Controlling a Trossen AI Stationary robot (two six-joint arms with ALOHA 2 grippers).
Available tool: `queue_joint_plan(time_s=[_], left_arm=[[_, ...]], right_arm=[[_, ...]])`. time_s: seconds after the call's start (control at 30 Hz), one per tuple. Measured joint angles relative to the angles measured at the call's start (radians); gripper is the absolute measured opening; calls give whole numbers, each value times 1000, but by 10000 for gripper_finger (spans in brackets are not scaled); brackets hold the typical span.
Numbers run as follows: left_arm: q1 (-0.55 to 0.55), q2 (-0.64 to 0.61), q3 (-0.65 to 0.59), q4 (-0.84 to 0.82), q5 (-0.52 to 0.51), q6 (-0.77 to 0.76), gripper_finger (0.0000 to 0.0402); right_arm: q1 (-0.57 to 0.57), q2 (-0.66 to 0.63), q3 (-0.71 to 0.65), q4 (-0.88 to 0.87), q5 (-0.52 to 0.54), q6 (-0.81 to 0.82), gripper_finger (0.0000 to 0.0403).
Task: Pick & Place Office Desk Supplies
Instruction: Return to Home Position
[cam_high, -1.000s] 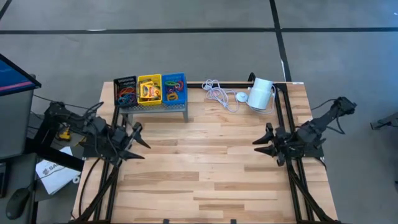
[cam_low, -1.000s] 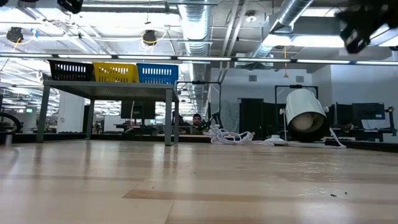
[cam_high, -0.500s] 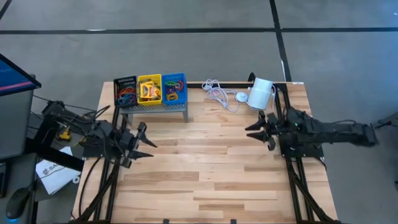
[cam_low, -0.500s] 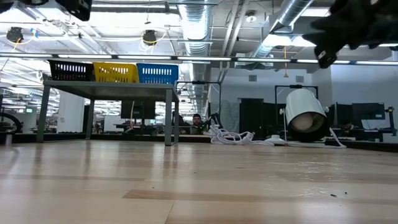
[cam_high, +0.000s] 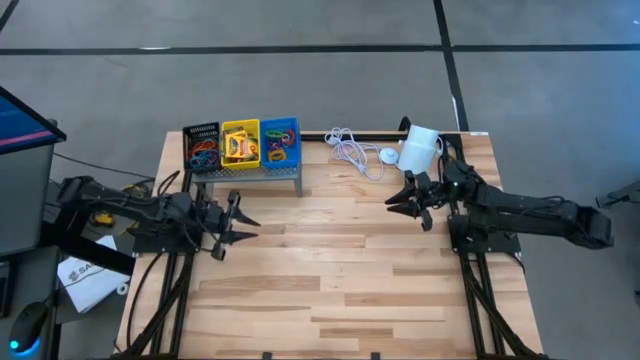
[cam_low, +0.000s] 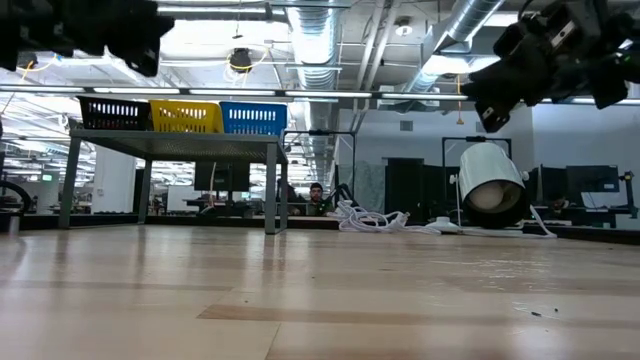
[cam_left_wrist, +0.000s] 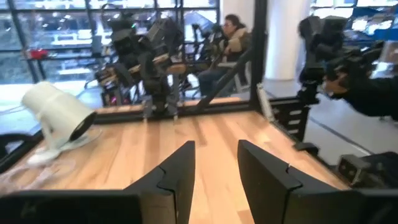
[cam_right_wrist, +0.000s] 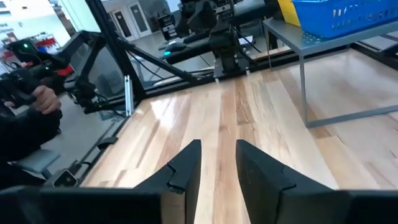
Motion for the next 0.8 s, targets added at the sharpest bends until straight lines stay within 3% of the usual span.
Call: queue_joint_plan(time_s=[0.4,0.57,0.8], left_arm=[[70,1,-39,-35,-2,-20,116],[76,1,-39,-34,-5,-20,117],[76,1,-39,-34,-21,-12,117]], right_arm=[[-35,-17,-73,-3,-4,-83,95],[-79,-103,-170,98,-31,-30,95],[-113,-249,-208,70,-83,17,95]])
